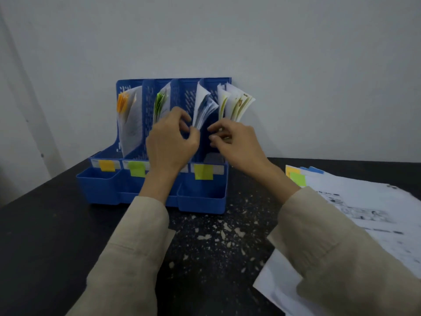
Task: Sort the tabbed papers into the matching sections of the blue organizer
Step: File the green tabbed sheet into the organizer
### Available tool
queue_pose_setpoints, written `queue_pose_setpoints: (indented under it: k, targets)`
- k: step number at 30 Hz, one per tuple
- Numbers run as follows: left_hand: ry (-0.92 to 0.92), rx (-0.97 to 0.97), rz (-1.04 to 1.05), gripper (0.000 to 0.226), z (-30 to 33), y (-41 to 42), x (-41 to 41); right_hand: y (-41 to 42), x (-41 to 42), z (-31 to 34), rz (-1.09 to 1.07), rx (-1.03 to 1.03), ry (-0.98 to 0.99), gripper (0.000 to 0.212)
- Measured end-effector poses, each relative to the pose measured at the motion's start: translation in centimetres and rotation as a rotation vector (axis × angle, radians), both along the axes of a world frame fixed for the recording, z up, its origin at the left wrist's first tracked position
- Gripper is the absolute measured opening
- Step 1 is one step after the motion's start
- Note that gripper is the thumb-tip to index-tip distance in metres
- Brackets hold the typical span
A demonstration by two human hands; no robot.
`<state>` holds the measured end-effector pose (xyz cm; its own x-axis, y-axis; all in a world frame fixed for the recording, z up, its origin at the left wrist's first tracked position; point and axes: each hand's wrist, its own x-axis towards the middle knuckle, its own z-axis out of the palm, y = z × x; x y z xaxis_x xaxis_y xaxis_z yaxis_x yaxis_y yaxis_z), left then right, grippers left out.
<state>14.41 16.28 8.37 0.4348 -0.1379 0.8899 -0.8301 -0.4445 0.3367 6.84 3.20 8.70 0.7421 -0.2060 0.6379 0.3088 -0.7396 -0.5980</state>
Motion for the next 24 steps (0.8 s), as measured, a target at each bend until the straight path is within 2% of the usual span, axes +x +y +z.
queue_pose_setpoints:
  k: [2, 5, 8, 12, 14, 18, 21, 24]
  targets:
    - [-0.06, 0.028, -0.104, 0.009, 0.2, -1.0, -0.9, -1.4, -2.0, 0.5, -0.041, -0.018, 0.018, 0.015]
    - [-0.077, 0.128, -0.215, 0.012, -0.1, -2.8, -2.3, -3.7, -5.4, 0.5, -0.117, 0.0, 0.064, 0.014]
    - [0.013, 0.263, -0.355, 0.016, -1.2, -4.7, -4.0, -6.2, -8.9, 0.0, -0.23, -0.001, 0.123, 0.013]
    - [0.17, 0.564, -0.508, 0.014, -2.5, -7.3, -6.4, -10.0, -13.9, -1.7, -0.39, -0.01, 0.226, 0.013]
    - [0.201, 0.651, -0.578, 0.018, -3.6, -8.5, -7.8, -11.8, -16.9, -3.1, -0.487, -0.033, 0.298, 0.012]
    - [0.145, 0.834, -0.635, 0.025, -6.8, -10.4, -10.7, -15.4, -21.8, -6.4, -0.765, -0.041, 0.4, 0.011]
    - [0.101, 0.881, -0.654, 0.032, -9.2, -10.9, -12.0, -17.1, -24.1, -8.1, -0.962, -0.027, 0.52, 0.016]
    - [0.03, 0.93, -0.7, 0.057, -11.2, -10.7, -12.9, -17.5, -24.7, -8.8, -1.056, 0.001, 0.672, 0.031]
